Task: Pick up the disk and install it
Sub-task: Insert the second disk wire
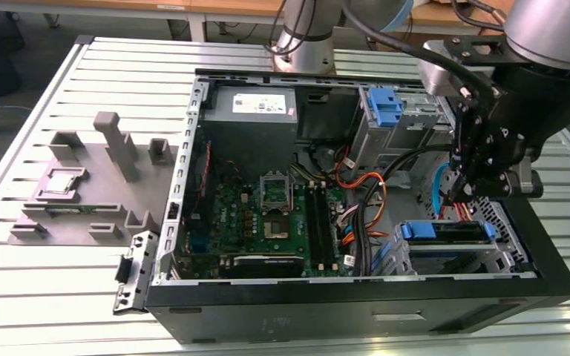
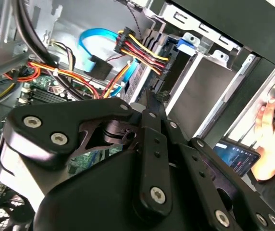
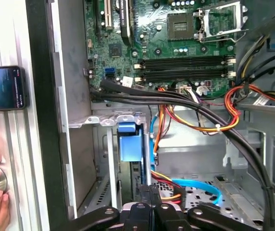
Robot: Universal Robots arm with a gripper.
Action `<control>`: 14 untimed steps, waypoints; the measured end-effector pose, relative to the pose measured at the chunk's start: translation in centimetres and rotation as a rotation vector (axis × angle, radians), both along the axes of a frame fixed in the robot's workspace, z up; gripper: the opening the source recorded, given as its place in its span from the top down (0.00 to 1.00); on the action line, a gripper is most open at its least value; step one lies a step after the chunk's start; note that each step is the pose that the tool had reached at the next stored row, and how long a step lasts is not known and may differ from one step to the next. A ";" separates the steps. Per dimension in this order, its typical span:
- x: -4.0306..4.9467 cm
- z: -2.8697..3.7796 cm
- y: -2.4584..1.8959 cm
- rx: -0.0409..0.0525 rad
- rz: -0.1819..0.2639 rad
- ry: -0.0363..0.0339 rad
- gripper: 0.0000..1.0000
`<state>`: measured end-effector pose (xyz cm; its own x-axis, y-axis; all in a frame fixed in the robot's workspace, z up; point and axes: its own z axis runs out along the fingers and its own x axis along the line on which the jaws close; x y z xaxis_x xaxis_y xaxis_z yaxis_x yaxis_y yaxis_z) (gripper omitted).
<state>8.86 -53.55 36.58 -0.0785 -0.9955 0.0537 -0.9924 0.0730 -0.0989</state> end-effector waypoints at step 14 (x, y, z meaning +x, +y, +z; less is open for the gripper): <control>0.00 0.73 1.30 -0.0008 0.000 0.0000 0.90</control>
<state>8.86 -52.25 37.30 -0.0786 -0.9954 0.0545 -0.9924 0.0729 -0.0990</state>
